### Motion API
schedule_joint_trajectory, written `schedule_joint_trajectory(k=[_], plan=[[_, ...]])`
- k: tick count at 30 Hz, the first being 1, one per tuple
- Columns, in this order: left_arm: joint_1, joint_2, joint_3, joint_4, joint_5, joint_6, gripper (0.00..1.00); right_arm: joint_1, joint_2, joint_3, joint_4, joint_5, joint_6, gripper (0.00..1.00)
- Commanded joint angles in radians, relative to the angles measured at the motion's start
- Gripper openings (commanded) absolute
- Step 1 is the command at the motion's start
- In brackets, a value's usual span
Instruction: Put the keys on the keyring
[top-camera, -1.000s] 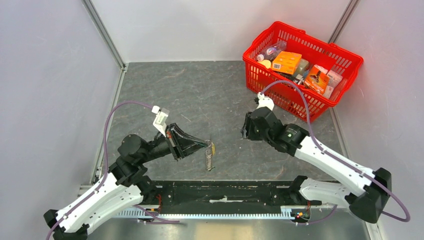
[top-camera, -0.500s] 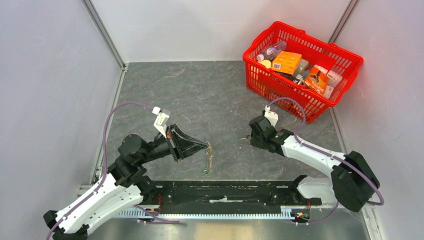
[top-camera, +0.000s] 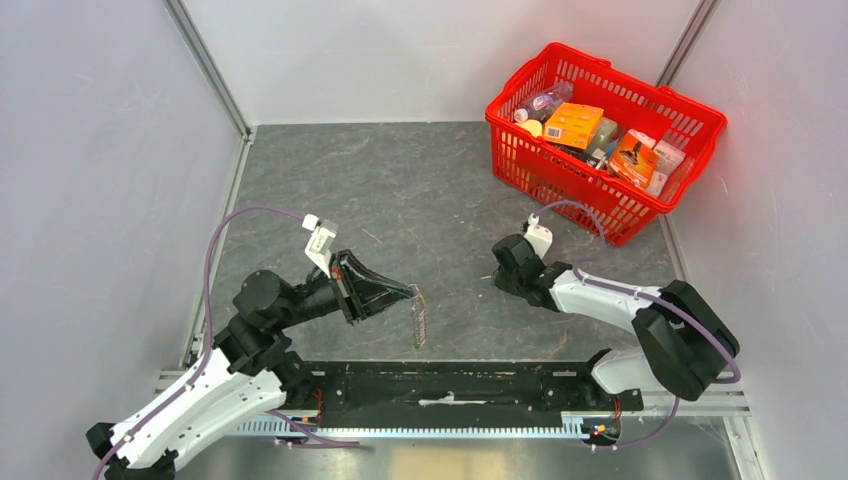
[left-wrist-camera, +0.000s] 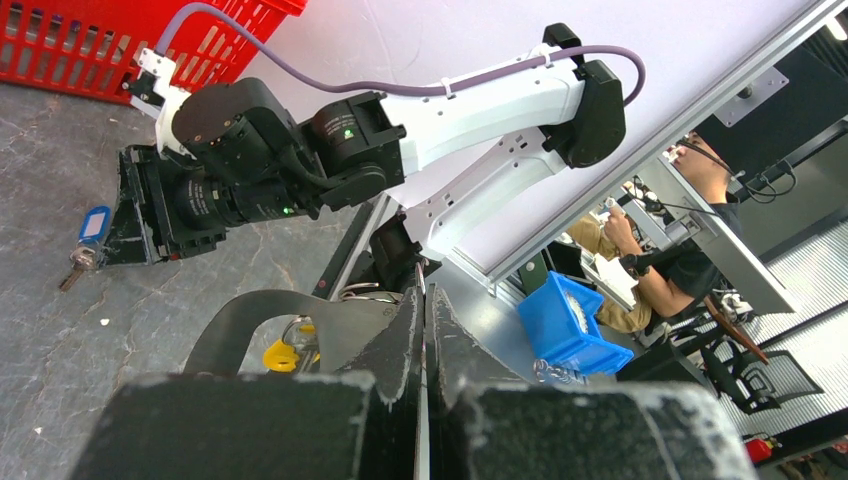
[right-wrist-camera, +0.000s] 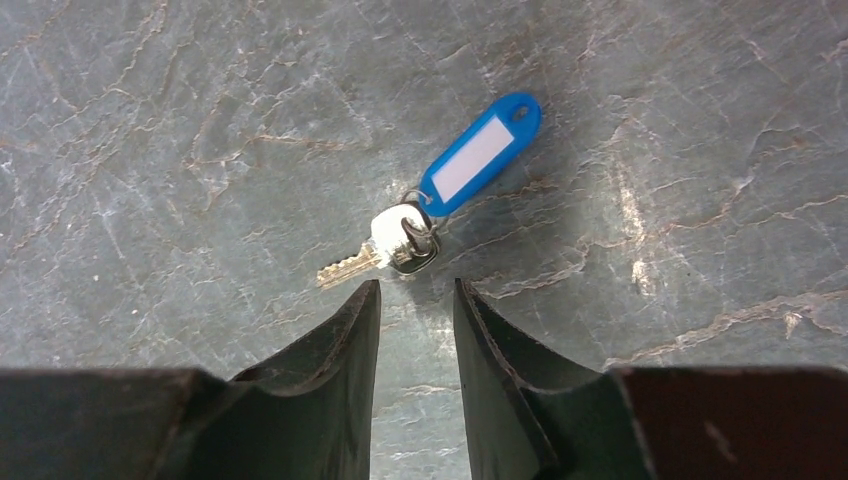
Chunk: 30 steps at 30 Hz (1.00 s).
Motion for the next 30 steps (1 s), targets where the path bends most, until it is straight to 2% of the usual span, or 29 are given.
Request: schedule_joint_trajectory(k=[1, 18, 30], plan=[[-0.001, -0.011, 0.012, 0.03, 0.029, 0.034, 0.02, -0.006, 0.018, -0.037, 0.087, 0.075, 0.038, 0.4], [-0.001, 0.009, 0.019, 0.028, 0.038, 0.039, 0.02, -0.013, 0.065, -0.044, 0.144, 0.124, 0.048, 0.35], [0.0, 0.012, 0.019, 0.029, 0.042, 0.037, 0.02, -0.013, 0.077, -0.038, 0.156, 0.13, 0.042, 0.2]])
